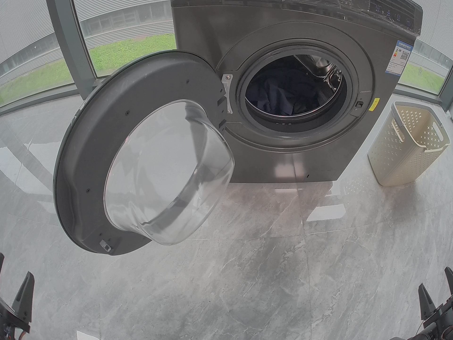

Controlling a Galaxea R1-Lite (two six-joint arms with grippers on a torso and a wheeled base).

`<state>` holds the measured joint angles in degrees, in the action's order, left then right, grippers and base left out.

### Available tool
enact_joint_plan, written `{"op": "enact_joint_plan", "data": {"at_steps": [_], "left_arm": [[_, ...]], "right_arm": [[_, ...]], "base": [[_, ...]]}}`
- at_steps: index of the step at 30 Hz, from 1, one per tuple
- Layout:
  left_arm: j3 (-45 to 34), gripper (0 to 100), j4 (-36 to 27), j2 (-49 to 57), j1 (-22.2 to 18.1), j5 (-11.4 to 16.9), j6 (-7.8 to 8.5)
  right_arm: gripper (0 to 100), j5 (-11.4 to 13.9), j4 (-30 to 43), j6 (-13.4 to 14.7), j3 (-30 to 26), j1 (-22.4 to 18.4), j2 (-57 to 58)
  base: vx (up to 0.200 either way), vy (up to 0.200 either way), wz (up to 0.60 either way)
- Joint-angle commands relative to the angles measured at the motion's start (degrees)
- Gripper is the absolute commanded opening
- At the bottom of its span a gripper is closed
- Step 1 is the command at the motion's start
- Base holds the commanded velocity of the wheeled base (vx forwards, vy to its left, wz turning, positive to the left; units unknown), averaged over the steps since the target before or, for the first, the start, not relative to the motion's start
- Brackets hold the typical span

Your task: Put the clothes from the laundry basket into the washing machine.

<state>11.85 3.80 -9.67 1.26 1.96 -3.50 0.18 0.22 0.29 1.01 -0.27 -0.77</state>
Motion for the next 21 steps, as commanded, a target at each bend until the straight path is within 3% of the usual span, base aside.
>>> {"op": "enact_joint_plan", "data": {"at_steps": [1,9,21], "left_arm": [[6.61,100,6.57,-25.40,3.40,8.50,-2.13],[13.11,100,17.99,-44.12,2.79,14.12,-3.09],[19.00,100,24.50,-55.37,4.28,18.78,-3.18]], "right_arm": [[100,-0.01,-0.04,-0.03,-0.92,0.00,0.77],[100,-0.09,-0.04,0.06,-0.92,0.00,0.77],[100,-0.18,0.04,0.06,-0.92,0.00,0.77]], "base": [[0.000,0.000,0.00],[0.000,0.000,0.00],[0.000,0.000,0.00]]}}
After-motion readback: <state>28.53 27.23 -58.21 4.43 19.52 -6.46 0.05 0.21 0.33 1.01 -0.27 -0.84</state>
